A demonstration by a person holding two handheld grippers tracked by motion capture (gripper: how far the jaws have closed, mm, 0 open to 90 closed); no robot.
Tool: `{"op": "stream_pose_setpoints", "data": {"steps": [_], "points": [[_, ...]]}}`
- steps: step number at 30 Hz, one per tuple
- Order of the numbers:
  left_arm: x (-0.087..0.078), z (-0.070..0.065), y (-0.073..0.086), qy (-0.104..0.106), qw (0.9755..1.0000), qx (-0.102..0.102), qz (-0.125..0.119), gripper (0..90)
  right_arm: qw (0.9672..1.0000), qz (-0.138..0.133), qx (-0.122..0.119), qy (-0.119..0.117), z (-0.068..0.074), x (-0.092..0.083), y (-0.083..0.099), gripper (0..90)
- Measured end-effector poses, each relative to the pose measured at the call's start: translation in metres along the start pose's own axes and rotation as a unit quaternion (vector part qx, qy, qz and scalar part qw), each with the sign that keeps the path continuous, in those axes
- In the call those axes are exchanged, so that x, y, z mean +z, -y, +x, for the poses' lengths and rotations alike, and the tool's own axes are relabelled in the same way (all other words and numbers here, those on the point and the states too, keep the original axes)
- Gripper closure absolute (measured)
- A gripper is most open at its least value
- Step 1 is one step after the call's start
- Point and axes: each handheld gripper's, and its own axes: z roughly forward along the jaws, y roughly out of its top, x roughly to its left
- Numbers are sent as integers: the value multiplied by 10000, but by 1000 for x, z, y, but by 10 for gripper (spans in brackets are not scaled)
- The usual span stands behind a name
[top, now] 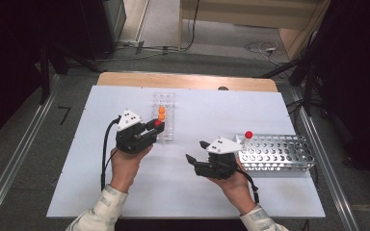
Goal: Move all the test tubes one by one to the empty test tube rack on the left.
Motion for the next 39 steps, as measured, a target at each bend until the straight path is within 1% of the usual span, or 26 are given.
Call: {"op": "stream_pose_setpoints", "data": {"steps": [2, 3, 7, 9, 12, 16, 21, 24, 27, 34, 39], "points": [[-1, 2, -5, -54, 10000, 15, -21, 704, 10000, 7, 30, 31, -3, -6, 3, 328], [-1, 4, -7, -79, 10000, 28, -26, 704, 10000, 0, -15, 44, -5, -9, 5, 326], [1, 11, -15, -185, 9998, 24, -19, 704, 10000, -3, 78, 47, -7, -17, 11, 317], [1, 14, -18, -205, 9998, -1, -16, 704, 9999, 2, 102, 58, -7, -20, 14, 315], [2, 18, -21, -248, 9997, -30, -26, 704, 10000, 2, 58, 62, -7, -23, 16, 310], [2, 21, -27, -296, 9995, -40, -68, 704, 9999, -46, 141, 87, -10, -28, 17, 308], [3, 24, -33, -366, 9993, -43, -90, 704, 9997, -58, 181, 131, -15, -31, 19, 307], [6, 26, -36, -428, 9991, -4, -71, 705, 9996, -45, 220, 147, -17, -31, 20, 306], [9, 29, -38, -456, 9989, -45, -102, 704, 9996, -56, 240, 159, -19, -32, 21, 306], [19, 33, -45, -578, 9982, -58, -125, 705, 9993, -85, 313, 166, -23, -34, 22, 300], [26, 35, -49, -650, 9977, -60, -159, 704, 9992, -116, 345, 158, -24, -37, 22, 274]]}}
